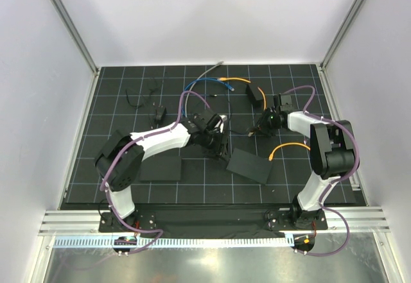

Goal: Pull the plug from the switch port

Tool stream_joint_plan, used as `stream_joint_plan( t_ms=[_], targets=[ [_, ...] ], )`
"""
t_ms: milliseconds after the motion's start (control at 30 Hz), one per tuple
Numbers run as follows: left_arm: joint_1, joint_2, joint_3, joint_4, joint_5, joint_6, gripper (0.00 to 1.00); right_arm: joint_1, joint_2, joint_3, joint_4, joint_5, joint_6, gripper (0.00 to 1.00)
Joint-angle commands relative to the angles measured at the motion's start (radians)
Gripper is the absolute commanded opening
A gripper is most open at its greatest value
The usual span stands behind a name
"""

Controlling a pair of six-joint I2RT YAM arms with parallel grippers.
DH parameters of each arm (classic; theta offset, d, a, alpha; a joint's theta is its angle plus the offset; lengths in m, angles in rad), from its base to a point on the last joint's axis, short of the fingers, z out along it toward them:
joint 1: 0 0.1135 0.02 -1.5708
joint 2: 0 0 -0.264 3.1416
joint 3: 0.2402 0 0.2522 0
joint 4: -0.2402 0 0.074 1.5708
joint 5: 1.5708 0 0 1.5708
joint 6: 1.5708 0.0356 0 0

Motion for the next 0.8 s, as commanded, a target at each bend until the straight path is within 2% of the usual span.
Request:
stream_joint_plan(
  t_ms=[0,300,500,767],
  targets=[
    [0.003,-0.043,-0.005,0.009,0.013,0.011,0.52,-0.002,-0.065,0.027,-0.049,0.027,-0.028,0.36],
    [0.004,-0.055,-0.014,0.02,0.023,0.004,0.52,-0.001,-0.186,0.005,-0.12,0.048,-0.05,0.41],
    [-0.006,-0.058,-0.014,0.03,0.044,-0.01,0.52,-0.004,-0.264,-0.01,-0.233,0.098,-0.082,0.42],
    [-0.058,-0.032,0.028,0.044,0.073,-0.041,0.51,-0.044,-0.449,-0.137,-0.329,0.116,-0.067,0.36]
  ],
)
